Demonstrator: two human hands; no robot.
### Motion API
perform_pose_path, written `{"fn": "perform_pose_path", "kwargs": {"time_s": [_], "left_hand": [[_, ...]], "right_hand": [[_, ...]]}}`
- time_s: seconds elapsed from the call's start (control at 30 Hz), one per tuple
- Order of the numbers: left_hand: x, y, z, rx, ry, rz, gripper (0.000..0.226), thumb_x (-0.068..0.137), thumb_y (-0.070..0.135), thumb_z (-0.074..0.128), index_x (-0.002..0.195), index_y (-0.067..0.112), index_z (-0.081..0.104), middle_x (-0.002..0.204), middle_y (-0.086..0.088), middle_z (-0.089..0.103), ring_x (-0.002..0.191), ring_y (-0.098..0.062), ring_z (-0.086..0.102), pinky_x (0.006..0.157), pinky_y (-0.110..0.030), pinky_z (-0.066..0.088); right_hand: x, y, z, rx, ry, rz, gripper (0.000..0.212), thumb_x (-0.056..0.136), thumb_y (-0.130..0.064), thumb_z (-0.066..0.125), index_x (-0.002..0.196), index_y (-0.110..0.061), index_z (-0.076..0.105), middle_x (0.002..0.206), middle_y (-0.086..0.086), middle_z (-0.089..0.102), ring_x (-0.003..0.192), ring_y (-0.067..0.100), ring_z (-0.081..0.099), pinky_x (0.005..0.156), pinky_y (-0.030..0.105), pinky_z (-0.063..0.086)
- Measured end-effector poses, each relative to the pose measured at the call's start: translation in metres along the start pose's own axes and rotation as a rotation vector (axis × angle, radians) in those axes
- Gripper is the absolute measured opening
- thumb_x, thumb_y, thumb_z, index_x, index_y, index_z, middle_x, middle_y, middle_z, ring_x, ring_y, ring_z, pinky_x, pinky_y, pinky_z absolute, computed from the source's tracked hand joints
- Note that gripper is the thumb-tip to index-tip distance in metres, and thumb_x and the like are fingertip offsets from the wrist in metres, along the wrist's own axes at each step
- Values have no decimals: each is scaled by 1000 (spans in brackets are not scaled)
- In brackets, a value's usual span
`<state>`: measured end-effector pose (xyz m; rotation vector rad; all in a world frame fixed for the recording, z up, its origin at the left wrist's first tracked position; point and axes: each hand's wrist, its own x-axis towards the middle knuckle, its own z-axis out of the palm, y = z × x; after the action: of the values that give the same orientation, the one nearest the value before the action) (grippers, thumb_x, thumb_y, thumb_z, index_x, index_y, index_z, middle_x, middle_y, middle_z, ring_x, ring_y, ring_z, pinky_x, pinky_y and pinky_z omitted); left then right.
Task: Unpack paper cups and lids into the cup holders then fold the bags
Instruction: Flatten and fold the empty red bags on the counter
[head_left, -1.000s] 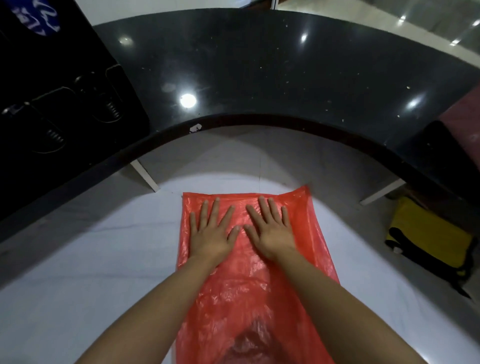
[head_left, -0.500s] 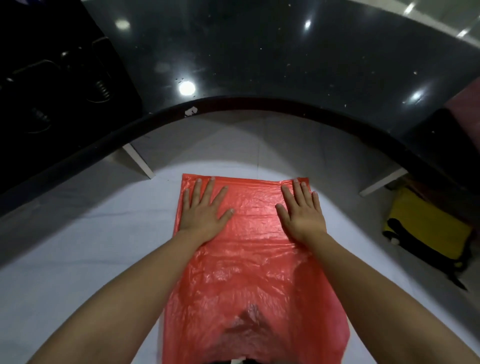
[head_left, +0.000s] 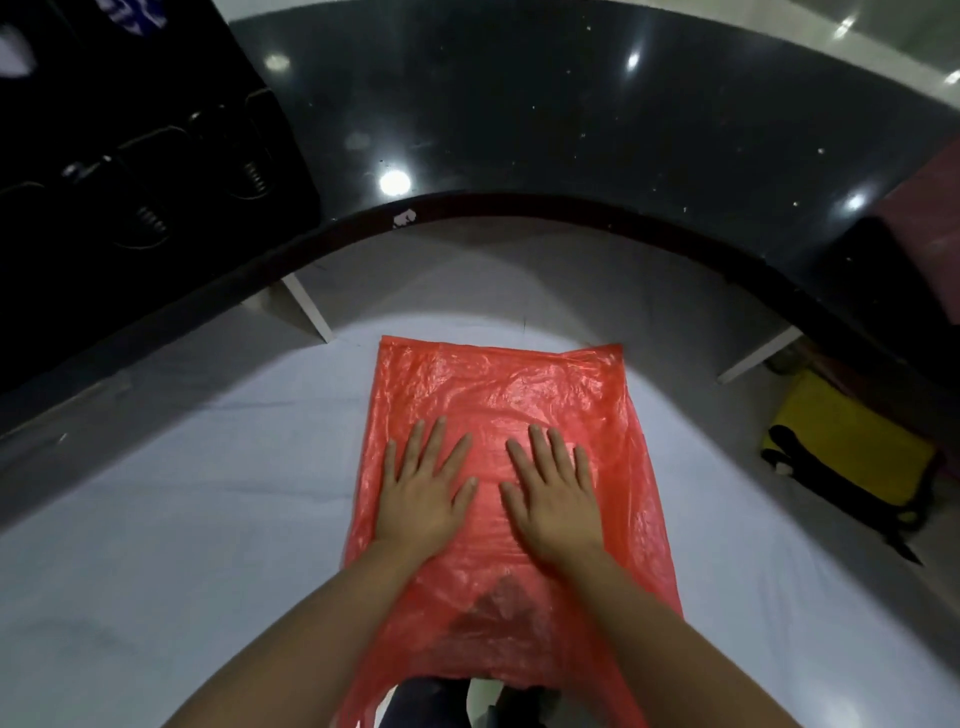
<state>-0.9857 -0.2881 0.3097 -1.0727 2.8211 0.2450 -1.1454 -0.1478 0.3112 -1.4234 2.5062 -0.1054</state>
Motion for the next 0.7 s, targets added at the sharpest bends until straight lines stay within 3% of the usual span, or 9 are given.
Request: {"fn": "perform_pose_path", "kwargs": {"time_s": [0.17, 0.3, 0.4, 0.5, 0.6, 0.7], "left_hand": [[8, -32, 8, 15, 65, 23, 63, 101, 64, 24, 159, 40, 20, 170, 3, 2, 157, -24, -4, 125, -52, 7], [16, -40, 9, 23, 51, 33, 64, 102, 66, 19, 160, 42, 8, 170, 3, -7, 156, -24, -10, 124, -51, 2], [32, -38, 0, 17, -6, 36, 65, 101, 67, 10, 159, 43, 0, 169, 3, -14, 154, -22, -21, 124, -50, -6], [29, -27, -19, 32, -95, 17, 65, 100, 64, 2, 160, 39, -4, 168, -1, -19, 152, -23, -27, 124, -51, -11], [-6, -3, -32, 6, -60, 27, 65, 101, 58, 5, 161, 33, 2, 170, -4, -9, 153, -24, -21, 124, -52, -7], [-50, 16, -23, -15, -63, 54, 63, 102, 58, 9, 161, 37, 1, 169, -1, -12, 152, -22, -24, 123, -52, -11]], "right_hand": [[-2, 48, -3, -30, 32, 81, 61, 104, -63, 17, 160, -40, 9, 170, -6, -4, 155, 17, -14, 125, 47, -3], [-1, 80, -9, -34, 38, 105, 62, 103, -63, 15, 160, -40, 7, 170, -7, -6, 155, 15, -14, 126, 46, 1], [13, 91, -22, -36, -24, 107, 61, 103, -62, 10, 160, -41, 1, 169, -6, -13, 154, 15, -20, 126, 45, -4], [9, 76, -37, -5, -51, 131, 61, 105, -55, 11, 161, -33, 1, 169, 0, -13, 153, 19, -22, 125, 44, -9], [-20, 30, -37, 57, -8, 74, 60, 106, -54, 6, 159, -32, -7, 166, -2, -21, 150, 16, -30, 124, 43, -14], [-58, -9, -15, 112, -66, 10, 62, 103, -57, 3, 161, -33, -4, 167, -4, -20, 150, 13, -30, 125, 43, -11]]}}
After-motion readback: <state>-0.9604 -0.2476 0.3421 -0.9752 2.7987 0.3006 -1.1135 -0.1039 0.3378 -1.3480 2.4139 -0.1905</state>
